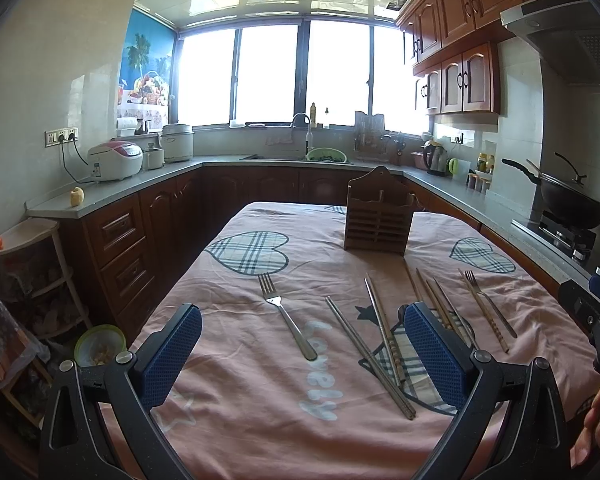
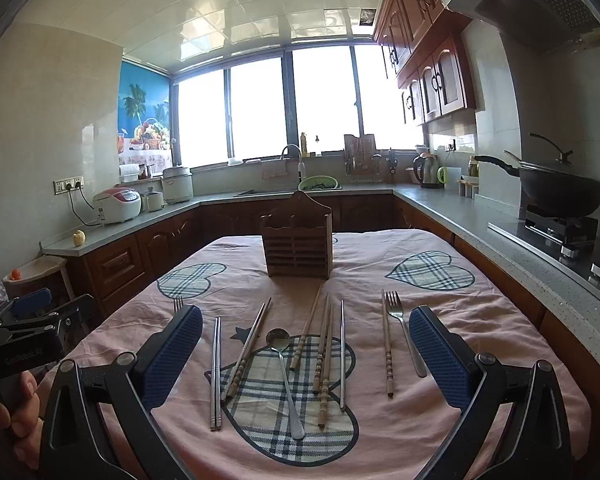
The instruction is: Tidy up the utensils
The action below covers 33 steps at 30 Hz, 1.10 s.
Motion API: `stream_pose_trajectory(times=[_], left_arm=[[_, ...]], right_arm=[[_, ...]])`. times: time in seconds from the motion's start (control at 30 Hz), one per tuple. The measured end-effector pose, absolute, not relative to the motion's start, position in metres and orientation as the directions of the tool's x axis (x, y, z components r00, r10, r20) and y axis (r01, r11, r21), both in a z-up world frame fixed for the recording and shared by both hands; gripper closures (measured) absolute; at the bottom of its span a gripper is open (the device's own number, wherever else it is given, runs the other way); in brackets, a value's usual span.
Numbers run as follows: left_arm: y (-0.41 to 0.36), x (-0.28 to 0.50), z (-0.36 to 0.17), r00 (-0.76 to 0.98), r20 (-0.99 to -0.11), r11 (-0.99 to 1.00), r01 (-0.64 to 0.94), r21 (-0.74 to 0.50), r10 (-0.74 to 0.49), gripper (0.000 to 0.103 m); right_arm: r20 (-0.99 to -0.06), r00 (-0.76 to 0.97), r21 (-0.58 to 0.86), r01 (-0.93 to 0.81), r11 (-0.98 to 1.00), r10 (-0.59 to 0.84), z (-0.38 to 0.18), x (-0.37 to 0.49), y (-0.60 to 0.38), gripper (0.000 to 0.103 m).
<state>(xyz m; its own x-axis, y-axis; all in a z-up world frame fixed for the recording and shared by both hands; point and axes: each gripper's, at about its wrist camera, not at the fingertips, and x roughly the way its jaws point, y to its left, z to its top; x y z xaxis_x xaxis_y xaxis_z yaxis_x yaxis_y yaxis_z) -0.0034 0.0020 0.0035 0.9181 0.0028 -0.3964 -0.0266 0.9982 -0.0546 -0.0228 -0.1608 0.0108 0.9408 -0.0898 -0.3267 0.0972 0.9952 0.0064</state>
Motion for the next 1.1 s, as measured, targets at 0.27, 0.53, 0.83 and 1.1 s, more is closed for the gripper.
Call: stream_pose_trajectory(times=[0.27,0.53,0.83,1.1], left_arm=[[0.004,-0.003,-0.003,0.919,-0.394,0.998,-0.030,-0.056,0.005,0.001],[0.006,0.003,-0.004,0.916,-0.400,0.998,-0.030,-0.057,0.004,0.001],[0.005,0.000,-0.005,0.914,-0.405,0.998,-0.031,-0.059,0.004,0.001],[0.004,0.004,-0.007,0.911,-0.412,0.998,-0.031,-0.058,0.005,0.001]], right_arm=[[-0.324,0.942,0.006,0.092,0.996,-0.085,0.010,-0.023,-0.160,0.000],[-0.323,0.943,0.006,0.087,0.996,-0.081,0.010,-0.023,-0.160,0.000],[-0.324,0.943,0.006,0.083,0.997,-0.077,0.010,-0.023,-0.159,0.000],[-0.326,0.942,0.006,0.080,0.997,-0.073,0.009,-0.022,-0.158,0.000]])
